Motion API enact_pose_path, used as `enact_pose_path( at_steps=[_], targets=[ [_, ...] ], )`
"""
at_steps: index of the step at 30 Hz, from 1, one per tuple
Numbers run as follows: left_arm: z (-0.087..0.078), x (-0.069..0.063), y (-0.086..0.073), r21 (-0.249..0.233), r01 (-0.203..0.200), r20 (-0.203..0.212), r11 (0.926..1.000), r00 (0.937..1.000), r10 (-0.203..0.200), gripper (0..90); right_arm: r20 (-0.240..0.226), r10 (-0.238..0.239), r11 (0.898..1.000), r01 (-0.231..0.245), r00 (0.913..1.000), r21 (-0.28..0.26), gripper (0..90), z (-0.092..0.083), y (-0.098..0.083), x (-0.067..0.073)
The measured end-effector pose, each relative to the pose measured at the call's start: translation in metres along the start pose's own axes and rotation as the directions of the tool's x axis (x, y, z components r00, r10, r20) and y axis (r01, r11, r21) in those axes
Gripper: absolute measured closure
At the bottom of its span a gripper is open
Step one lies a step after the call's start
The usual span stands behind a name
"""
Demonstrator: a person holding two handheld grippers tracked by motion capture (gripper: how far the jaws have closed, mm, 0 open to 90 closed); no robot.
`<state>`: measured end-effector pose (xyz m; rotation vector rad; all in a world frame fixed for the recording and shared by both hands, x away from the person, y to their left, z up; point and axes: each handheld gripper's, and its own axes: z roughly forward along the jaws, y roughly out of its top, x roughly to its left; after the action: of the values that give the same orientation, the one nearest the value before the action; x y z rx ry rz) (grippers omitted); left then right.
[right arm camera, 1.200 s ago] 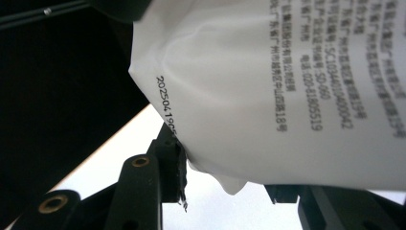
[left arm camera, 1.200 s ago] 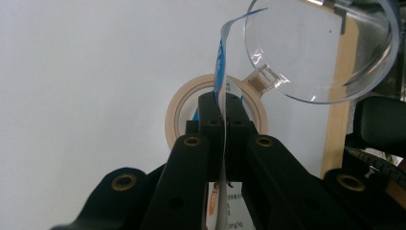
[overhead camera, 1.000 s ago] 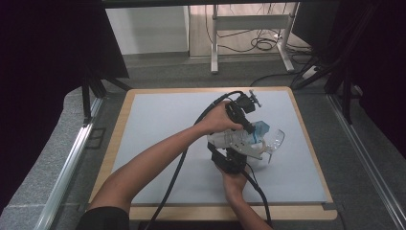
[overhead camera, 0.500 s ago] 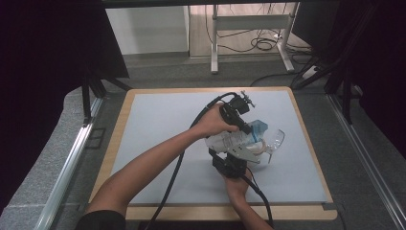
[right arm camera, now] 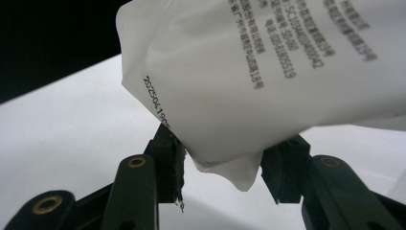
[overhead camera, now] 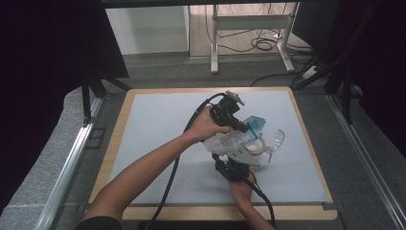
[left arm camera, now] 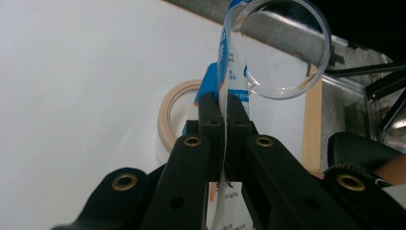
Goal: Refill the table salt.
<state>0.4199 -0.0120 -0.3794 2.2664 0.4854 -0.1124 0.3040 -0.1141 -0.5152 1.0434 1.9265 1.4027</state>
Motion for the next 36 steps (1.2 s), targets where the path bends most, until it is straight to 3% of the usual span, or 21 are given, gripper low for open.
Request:
enact_pose_path(
  at_steps=[11,18,25,36],
  targets=[
    [-0.011,-0.003,-0.014,-0.068,0.017,0.016,0.9975,0.9998,-0.016,89.7,0.03,-0.077,0.997,0.076,0.9966,0.027,50.5,-0.005,-0.006,0.0],
    [-0.012,0.0,-0.023,-0.117,0.055,0.029,0.9916,0.9982,-0.052,89.7,0.041,-0.114,0.993,0.112,0.9927,0.042,45.9,-0.007,-0.009,0.0],
    [-0.008,0.005,-0.024,-0.13,0.094,0.022,0.9871,0.9955,-0.092,89.7,0.043,-0.098,0.994,0.095,0.9943,0.059,45.7,-0.006,-0.012,-0.003],
    [-0.009,0.007,-0.026,-0.146,0.105,0.034,0.9837,0.9943,-0.101,89.7,0.046,-0.089,0.994,0.086,0.995,0.066,43.0,-0.009,-0.014,-0.005]
  ],
)
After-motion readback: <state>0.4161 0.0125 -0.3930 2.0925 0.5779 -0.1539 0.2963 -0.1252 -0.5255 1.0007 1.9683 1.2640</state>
